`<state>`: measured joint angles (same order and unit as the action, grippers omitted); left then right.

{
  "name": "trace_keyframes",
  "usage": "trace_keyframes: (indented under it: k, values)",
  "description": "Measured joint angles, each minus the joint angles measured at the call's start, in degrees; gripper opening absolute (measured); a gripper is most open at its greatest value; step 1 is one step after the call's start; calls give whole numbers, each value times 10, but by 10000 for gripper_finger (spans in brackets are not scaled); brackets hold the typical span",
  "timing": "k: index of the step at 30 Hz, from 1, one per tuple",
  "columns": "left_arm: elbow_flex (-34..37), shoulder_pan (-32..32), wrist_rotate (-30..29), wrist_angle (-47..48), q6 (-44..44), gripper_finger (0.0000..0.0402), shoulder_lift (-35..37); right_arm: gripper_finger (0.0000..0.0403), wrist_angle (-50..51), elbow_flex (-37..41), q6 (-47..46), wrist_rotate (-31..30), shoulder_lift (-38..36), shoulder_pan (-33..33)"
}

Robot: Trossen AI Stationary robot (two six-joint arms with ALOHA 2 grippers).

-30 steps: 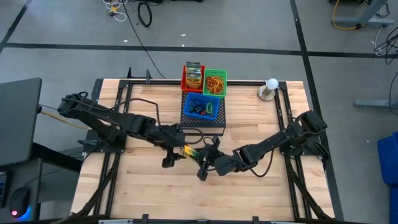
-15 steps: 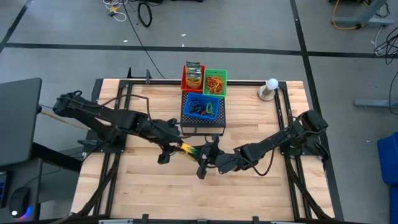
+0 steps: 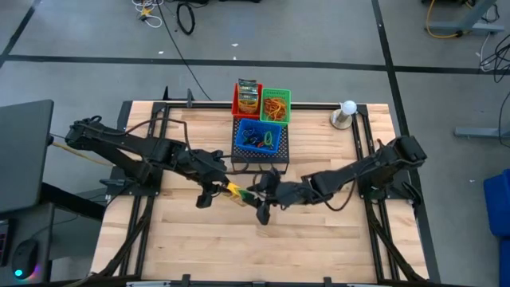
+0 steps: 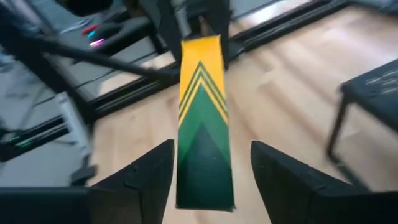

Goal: Pick & Place Office Desk Supplies
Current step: Put the yellow crayon box into the red bin on the shelf

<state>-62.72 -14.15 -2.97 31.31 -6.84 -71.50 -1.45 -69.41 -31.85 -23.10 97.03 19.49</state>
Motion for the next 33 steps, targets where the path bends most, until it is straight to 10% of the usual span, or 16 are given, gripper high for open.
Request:
trace_keyframes:
  k: [15,33]
  values:
    - [0,48,42,2,-40,113,16,108,3,0,-11,43,-2,-20]
    - [-2,81,76,10,-97,263,141,117,-160,1,89,-10,-11,-29]
